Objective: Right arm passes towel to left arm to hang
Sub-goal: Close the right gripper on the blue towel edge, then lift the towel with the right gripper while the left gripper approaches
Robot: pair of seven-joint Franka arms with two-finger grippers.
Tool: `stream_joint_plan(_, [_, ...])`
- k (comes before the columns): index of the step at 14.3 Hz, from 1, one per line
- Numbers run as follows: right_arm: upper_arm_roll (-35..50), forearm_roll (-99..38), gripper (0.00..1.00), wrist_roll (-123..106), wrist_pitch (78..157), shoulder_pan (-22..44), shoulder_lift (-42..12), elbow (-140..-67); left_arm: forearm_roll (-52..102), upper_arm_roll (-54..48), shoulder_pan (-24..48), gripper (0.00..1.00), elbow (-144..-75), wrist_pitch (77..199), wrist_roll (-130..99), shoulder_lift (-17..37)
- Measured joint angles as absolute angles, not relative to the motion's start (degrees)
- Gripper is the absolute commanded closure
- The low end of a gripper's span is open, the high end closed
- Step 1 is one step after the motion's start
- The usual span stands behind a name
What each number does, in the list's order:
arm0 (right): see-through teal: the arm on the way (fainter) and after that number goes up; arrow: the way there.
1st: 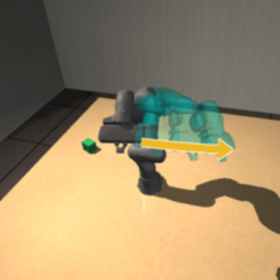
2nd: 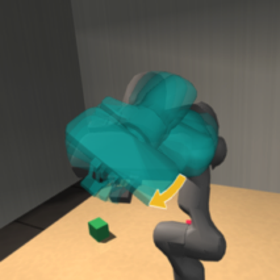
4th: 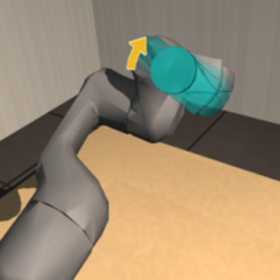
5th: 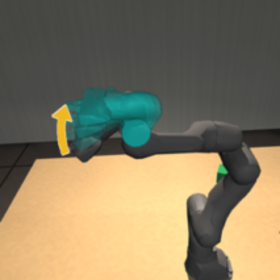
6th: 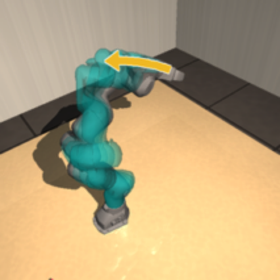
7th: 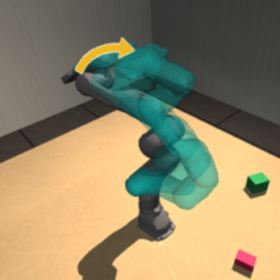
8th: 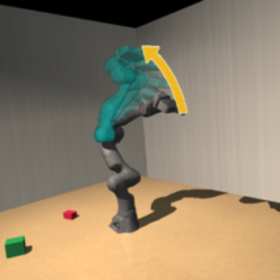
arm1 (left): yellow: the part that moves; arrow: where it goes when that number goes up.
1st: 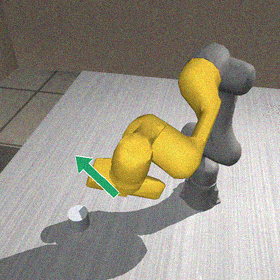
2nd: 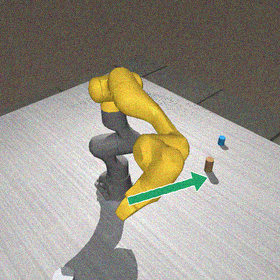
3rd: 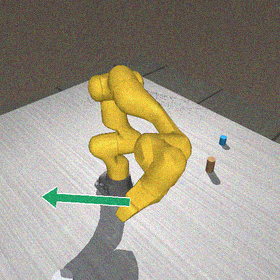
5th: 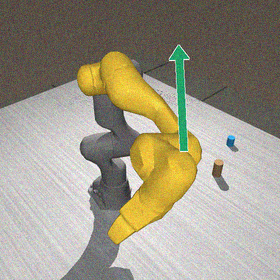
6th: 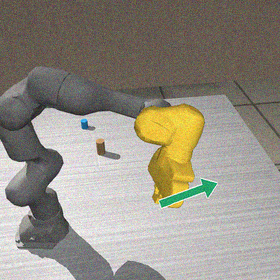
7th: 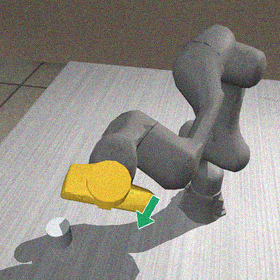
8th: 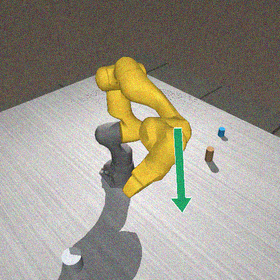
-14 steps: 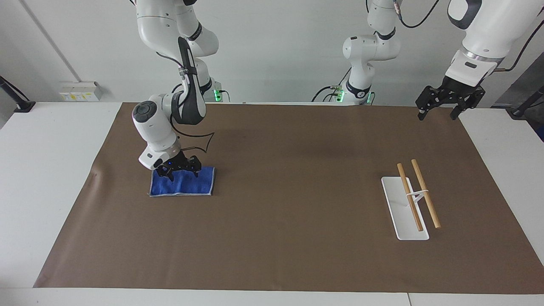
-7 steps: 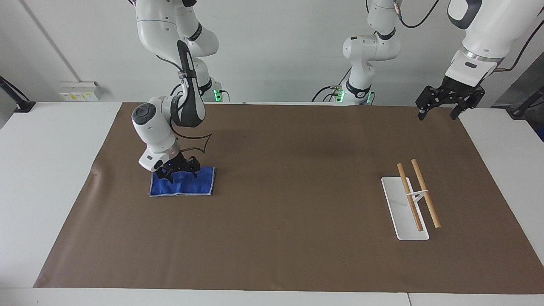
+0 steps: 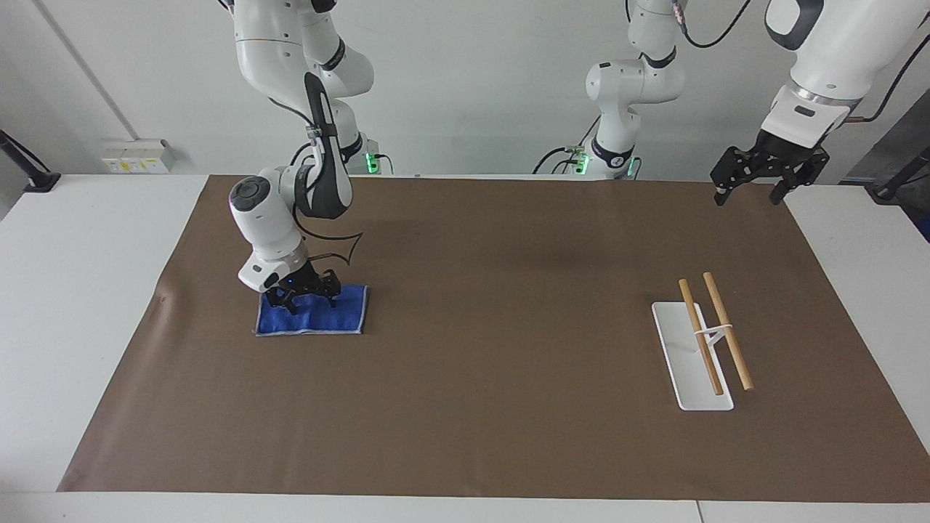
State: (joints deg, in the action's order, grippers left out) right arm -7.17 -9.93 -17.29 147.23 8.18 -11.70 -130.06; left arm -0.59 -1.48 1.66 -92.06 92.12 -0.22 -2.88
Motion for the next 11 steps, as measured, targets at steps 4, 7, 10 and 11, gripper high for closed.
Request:
stream_joint_plan(4, [-7.14,-10.14,1.00,-16.12,147.23,8.18,-11.39,-129.91,-0.59,-1.48,1.66,0.00,-92.06,92.12,-0.22,-2.88])
stream_joint_plan(7, [-7.11,-10.14,1.00,-14.13,145.40,8.40,-11.39,-128.92,-0.59,-1.48,1.66,0.00,-92.06,92.12,-0.22,-2.88])
stream_joint_plan(10, [-7.09,-10.14,1.00,-11.94,137.91,8.67,-10.91,-124.09,-0.59,-1.48,1.66,0.00,-92.06,92.12,-0.22,-2.88])
stream_joint_plan(11, [-7.09,-10.14,1.00,-11.14,135.50,8.67,-10.45,-122.32,-0.59,-1.48,1.66,0.00,-92.06,92.12,-0.23,-2.88])
